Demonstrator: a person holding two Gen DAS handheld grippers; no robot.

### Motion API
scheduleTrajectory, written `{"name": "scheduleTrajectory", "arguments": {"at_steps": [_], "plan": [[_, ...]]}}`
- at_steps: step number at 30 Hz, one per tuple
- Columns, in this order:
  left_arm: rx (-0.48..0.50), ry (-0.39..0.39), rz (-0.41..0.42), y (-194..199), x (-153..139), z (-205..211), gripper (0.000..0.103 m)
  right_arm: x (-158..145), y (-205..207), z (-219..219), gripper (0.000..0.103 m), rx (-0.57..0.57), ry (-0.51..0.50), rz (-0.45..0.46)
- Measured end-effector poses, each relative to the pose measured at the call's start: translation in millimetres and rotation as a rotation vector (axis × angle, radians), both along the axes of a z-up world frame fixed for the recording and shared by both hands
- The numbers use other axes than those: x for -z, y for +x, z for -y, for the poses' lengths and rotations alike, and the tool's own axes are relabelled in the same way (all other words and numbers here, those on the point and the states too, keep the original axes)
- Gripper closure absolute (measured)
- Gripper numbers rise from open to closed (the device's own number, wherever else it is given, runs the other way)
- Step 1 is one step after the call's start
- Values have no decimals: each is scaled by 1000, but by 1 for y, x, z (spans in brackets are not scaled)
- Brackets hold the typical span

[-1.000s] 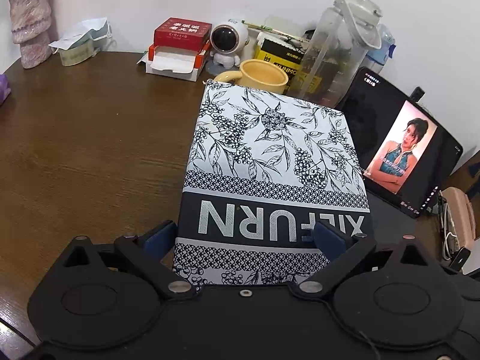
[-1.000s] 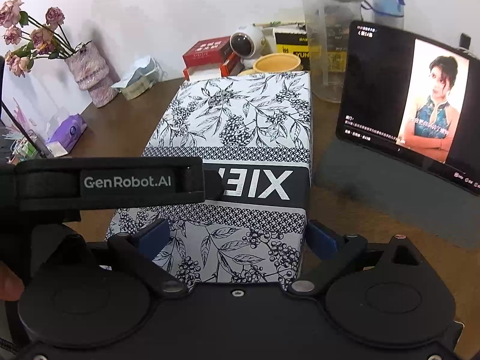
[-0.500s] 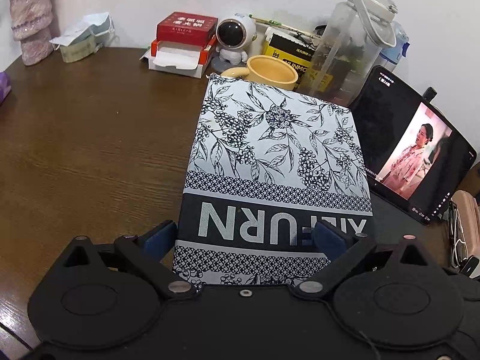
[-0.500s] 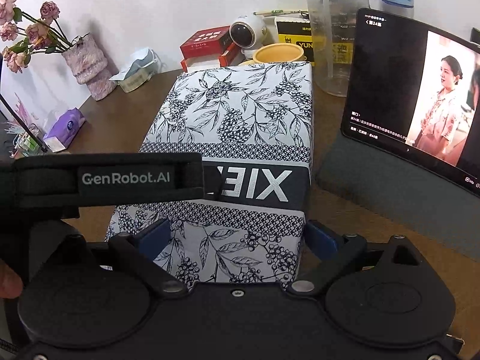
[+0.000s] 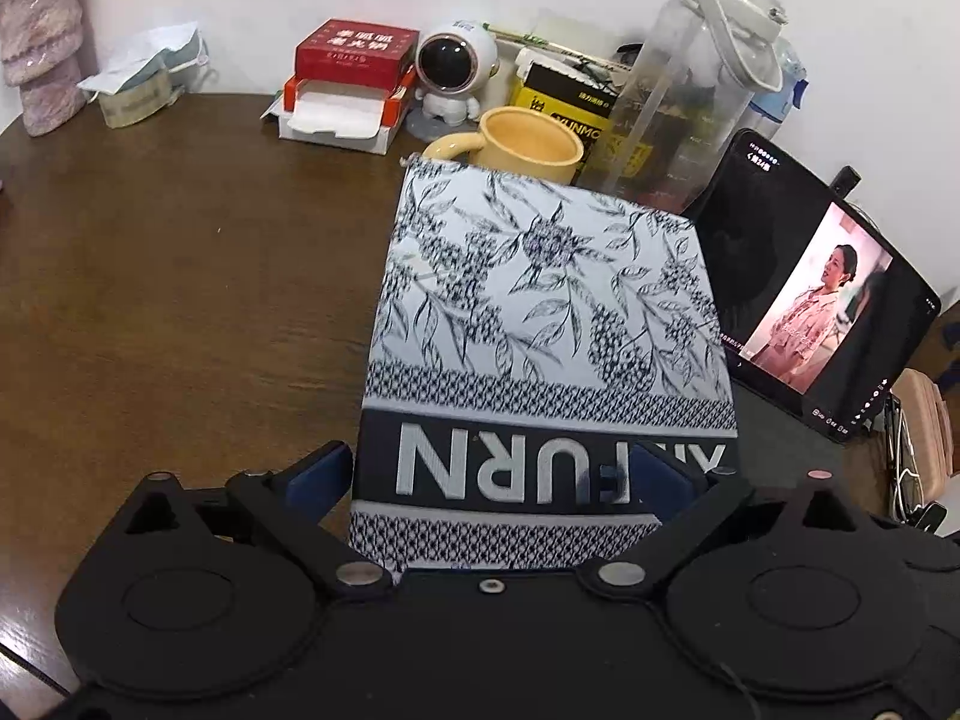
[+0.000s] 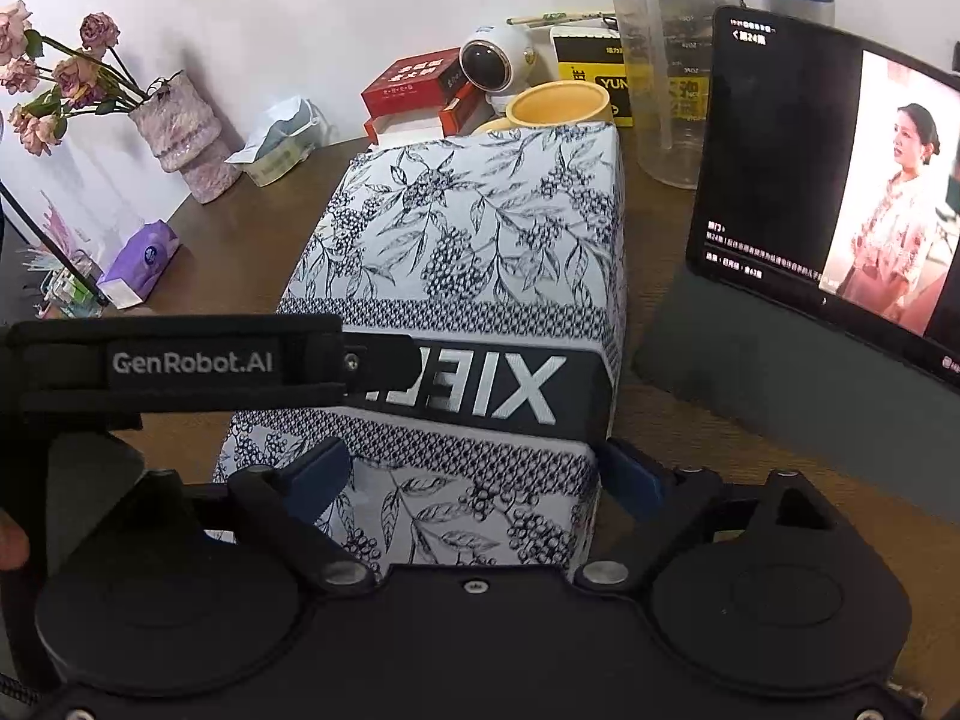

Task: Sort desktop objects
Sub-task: 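Lower the lid with both tools onto the floral box rim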

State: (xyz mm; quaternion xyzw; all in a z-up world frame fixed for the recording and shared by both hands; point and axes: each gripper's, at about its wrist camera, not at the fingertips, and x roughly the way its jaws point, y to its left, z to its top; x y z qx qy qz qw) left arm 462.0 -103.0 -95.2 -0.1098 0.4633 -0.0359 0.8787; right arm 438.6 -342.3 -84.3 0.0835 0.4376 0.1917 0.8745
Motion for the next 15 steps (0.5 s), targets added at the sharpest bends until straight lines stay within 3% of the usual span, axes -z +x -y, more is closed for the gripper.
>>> {"name": "scheduleTrajectory", "arguments": {"at_steps": [15], "plan": [[59,116,16,34,-6,14,3,-8,29,13,28,-3,7,-18]]}}
